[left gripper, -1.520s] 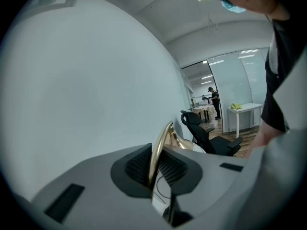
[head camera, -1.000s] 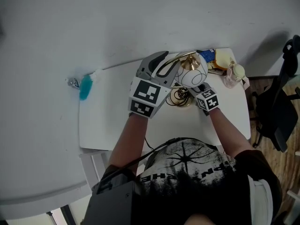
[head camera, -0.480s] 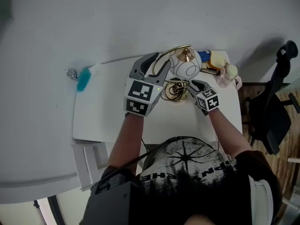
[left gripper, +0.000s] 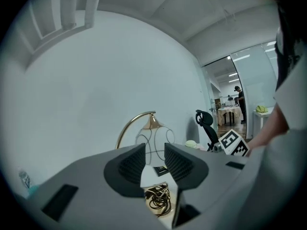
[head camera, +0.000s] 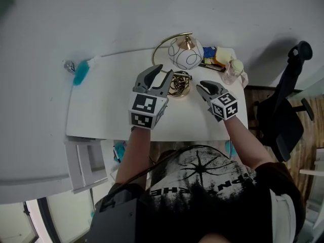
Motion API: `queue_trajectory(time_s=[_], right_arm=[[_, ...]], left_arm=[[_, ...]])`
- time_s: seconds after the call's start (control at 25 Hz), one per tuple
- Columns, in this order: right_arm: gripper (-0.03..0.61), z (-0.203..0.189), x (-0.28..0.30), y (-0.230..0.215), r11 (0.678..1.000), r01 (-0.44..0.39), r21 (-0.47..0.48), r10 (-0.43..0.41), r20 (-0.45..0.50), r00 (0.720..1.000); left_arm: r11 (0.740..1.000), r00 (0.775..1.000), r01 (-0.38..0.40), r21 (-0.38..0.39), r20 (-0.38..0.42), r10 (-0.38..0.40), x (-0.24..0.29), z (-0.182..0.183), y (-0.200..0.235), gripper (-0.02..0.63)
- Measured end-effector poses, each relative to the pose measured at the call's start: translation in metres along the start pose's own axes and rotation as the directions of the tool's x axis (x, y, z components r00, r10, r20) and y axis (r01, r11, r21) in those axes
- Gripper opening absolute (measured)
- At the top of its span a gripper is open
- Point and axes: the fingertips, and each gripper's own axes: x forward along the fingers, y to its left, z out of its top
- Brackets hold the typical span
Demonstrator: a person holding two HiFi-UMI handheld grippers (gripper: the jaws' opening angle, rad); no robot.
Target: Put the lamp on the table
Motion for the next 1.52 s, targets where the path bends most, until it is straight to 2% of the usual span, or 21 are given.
queue_trajectory(time_s=[0.16, 0.36, 0.6, 0.92, 1.52], right_arm=[[0.054, 0.005, -0.032, 0.014, 0.999, -0.026, -0.025, 0.026, 0.018, 0.999], [0.028, 0.006, -0.070, 0.030, 0.998, -0.058, -0.021, 0.059, 0.034, 0.998], [0.020, 0.010, -0.113, 0.050, 0.994, -0.098, -0.047, 0.100, 0.054, 0.993], [0.020, 0.013, -0.156, 0.049, 0.996, -0.077, -0.056, 0.081, 0.087, 0.993], [0.018, 0.007, -0.178, 0.042, 0.993, -0.078, -0.085, 0.086, 0.086, 0.993]], left_arm=[[0.999, 1.000, 0.019, -0.026, 0.019, -0.018, -0.015, -0.015, -0.036, 0.058], [0.996, 0.999, 0.049, -0.069, -0.008, -0.050, -0.028, -0.042, -0.086, 0.020], [0.990, 0.996, 0.079, -0.114, -0.034, -0.084, -0.039, -0.063, -0.136, 0.015], [0.986, 0.993, 0.103, -0.129, -0.036, -0.108, -0.039, -0.069, -0.177, 0.015], [0.987, 0.989, 0.131, -0.096, -0.056, -0.137, -0.023, -0.065, -0.206, 0.015]])
